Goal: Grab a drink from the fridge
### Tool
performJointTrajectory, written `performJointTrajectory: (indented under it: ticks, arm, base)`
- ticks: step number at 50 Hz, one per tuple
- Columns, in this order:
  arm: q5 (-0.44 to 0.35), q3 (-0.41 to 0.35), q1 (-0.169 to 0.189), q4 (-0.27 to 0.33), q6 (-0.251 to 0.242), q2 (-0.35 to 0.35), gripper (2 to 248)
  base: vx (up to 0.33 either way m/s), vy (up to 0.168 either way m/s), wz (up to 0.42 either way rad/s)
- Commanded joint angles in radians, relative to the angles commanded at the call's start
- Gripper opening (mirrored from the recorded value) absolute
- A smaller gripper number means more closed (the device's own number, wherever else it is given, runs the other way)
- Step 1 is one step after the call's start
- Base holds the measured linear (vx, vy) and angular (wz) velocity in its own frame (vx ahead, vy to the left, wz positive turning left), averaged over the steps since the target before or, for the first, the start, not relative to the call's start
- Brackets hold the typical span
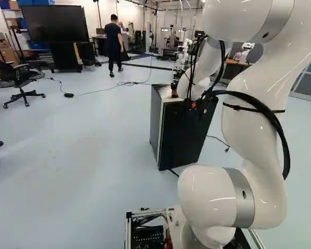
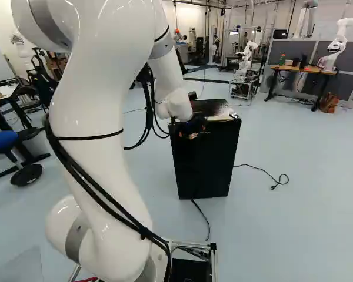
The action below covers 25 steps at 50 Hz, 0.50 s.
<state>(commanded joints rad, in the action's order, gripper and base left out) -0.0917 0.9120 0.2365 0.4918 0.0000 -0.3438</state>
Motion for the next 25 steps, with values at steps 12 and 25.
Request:
performJointTrajectory:
  ticks: [12, 25]
  arm:
    - [-0.008, 0.0, 0.0, 0.0, 0.0, 0.0, 247]
    - [-0.008, 0.0, 0.0, 0.0, 0.0, 0.0, 247]
  base:
    - [0.0, 0.0, 0.0]
    - [0.0, 0.0, 0.0]
